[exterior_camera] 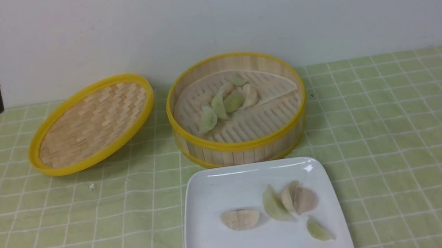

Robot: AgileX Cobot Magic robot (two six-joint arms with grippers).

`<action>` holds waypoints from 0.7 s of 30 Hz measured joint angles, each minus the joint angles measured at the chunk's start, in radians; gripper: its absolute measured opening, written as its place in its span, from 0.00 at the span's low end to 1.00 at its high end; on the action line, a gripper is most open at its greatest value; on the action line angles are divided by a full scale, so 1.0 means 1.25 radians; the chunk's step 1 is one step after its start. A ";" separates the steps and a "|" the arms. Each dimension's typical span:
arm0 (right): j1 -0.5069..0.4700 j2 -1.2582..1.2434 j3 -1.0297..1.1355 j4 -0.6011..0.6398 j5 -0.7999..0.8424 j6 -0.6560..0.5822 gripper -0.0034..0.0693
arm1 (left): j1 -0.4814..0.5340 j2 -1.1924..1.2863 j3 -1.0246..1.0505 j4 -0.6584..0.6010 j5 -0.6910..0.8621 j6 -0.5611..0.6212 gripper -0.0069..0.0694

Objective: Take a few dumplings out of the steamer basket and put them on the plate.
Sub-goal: Use the right arm to put the dumpling into the plate

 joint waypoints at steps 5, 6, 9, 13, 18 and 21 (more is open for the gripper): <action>0.000 -0.155 0.143 -0.022 -0.213 0.042 0.03 | 0.000 0.000 0.014 0.000 0.003 0.000 0.08; 0.000 -0.157 0.150 -0.022 -0.237 0.045 0.03 | 0.000 0.000 0.015 0.000 0.003 0.000 0.08; 0.000 -0.157 0.157 -0.018 -0.273 0.048 0.03 | 0.000 0.000 0.021 0.000 0.002 0.000 0.08; 0.000 -0.157 0.159 -0.009 -0.289 0.049 0.03 | 0.000 -0.018 0.042 0.007 0.002 0.000 0.08; 0.000 -0.157 0.159 -0.007 -0.291 0.049 0.03 | 0.000 -0.123 0.144 0.035 -0.033 0.000 0.08; 0.000 -0.157 0.159 -0.007 -0.292 0.049 0.03 | 0.000 -0.199 0.210 0.068 -0.104 0.000 0.08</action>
